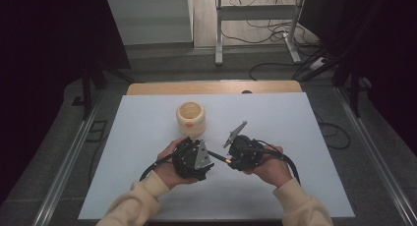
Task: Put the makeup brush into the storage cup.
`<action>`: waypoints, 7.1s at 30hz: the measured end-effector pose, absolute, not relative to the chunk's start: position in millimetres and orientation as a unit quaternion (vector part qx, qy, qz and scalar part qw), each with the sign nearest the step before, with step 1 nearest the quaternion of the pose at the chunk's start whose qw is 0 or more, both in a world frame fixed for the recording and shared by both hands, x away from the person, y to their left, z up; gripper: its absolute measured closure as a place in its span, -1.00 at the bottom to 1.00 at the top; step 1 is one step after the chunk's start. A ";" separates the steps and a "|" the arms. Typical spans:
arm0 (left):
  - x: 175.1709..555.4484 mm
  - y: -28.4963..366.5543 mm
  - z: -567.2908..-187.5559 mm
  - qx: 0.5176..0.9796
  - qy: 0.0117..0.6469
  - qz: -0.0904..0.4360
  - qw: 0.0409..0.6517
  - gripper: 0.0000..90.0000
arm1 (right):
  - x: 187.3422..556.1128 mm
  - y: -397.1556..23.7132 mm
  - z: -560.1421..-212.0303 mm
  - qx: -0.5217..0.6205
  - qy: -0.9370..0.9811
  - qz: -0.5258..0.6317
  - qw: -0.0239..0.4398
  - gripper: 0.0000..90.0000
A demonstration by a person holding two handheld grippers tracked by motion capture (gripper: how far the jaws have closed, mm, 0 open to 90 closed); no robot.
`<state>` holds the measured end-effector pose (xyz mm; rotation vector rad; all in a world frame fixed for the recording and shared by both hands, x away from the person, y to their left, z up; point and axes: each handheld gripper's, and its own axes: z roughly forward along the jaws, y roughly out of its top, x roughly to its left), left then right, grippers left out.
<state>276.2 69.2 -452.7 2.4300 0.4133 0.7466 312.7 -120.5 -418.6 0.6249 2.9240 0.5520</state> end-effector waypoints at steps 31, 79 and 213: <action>264.1 42.2 -470.3 0.916 0.046 0.333 0.219 0.51 | 309.5 -116.1 -416.2 0.195 0.960 0.198 0.020 0.73; 268.2 62.9 -469.3 0.927 0.104 0.265 0.244 0.75 | 318.4 -186.8 -390.1 0.337 0.834 0.419 0.121 -0.30; 317.4 133.0 -397.3 0.779 0.322 0.165 0.512 0.75 | 299.9 -256.4 -454.5 0.349 0.816 0.423 0.183 -0.52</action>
